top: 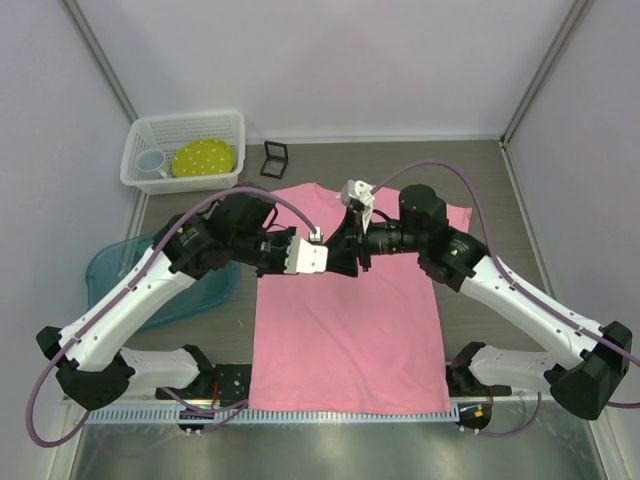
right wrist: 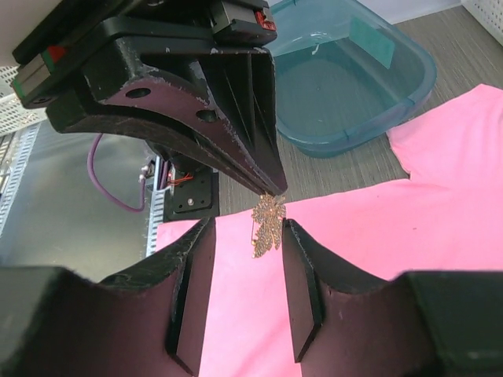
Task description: Pin the brooch onto the clothing
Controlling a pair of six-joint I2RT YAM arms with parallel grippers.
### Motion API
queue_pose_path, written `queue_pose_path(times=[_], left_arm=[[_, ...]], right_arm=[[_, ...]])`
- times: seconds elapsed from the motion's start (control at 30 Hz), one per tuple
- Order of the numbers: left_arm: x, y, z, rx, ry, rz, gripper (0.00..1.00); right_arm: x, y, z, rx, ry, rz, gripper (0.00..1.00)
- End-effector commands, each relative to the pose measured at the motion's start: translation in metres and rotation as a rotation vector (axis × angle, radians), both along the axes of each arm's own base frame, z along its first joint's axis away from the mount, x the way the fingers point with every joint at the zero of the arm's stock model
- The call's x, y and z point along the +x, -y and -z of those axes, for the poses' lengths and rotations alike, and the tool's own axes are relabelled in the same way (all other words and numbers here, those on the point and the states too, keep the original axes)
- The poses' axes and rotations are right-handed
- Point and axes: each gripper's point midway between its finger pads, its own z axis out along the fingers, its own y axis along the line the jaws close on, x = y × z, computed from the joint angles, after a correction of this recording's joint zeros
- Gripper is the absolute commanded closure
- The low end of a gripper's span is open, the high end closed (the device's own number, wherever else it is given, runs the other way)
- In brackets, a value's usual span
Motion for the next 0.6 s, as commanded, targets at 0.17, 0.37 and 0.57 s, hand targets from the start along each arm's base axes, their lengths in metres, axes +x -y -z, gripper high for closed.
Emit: queue_pose_path(times=[0.17,0.37,0.57], left_arm=[[-0.004,0.01,-0.019,-0.074,-0.003,0.015,1.0],[-0.005,0.01,-0.018,-0.075,-0.008,0.015,1.0],[-0.006,0.01,-0.015,-0.067,-0.019,0.016,1.0]], right_arm=[[0.009,-0.014,-0.008,0.03,0.05,0.044,0.57],[0.013,-0.018,0.006,-0.007,0.06,0.067,0.58],[0.012,-0.019,0.013,-0.025,0.065,0.07,0.59]])
